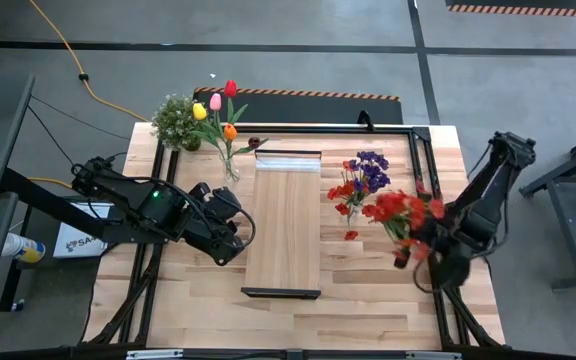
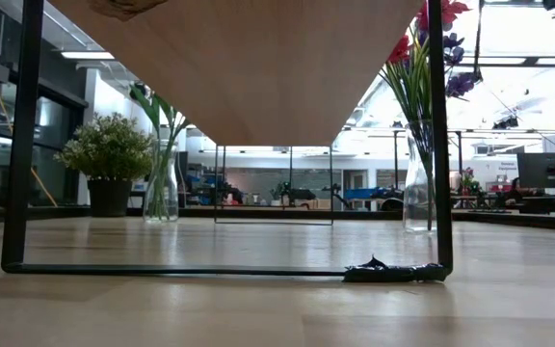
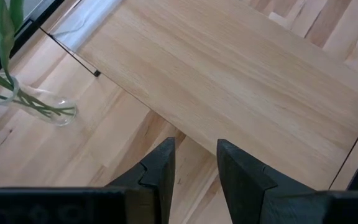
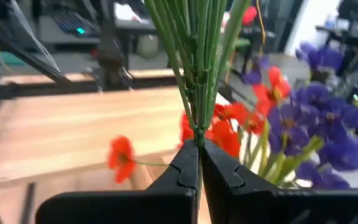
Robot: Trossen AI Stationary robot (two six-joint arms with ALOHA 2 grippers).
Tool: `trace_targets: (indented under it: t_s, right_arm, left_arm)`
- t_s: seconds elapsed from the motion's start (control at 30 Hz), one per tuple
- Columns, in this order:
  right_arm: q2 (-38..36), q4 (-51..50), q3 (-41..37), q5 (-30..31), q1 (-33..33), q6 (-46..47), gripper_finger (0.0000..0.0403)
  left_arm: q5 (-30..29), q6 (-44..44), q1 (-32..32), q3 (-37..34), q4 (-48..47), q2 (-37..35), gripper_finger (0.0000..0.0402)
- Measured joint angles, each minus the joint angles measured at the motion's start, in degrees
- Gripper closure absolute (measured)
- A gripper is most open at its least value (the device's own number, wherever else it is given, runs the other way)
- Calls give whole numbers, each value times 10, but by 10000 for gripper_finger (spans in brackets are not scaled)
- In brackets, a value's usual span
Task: Pick and place flowers into a vace then onto a shelf
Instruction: Put the red flowers into the right vase
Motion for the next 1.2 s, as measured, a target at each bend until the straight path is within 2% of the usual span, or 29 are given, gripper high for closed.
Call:
trace_targets:
  t_s: [0.37,0.93,1.2]
  right_arm:
    - [0,-19,0,1,-86,-14,403]
    - [2,4,0,-23,-154,19,403]
    - [36,30,0,-29,-190,19,403]
  left_arm:
    - [-1,0,0,0,0,0,250]
    - [-1,0,0,0,0,0,250]
    - [-3,0,0,0,0,0,250]
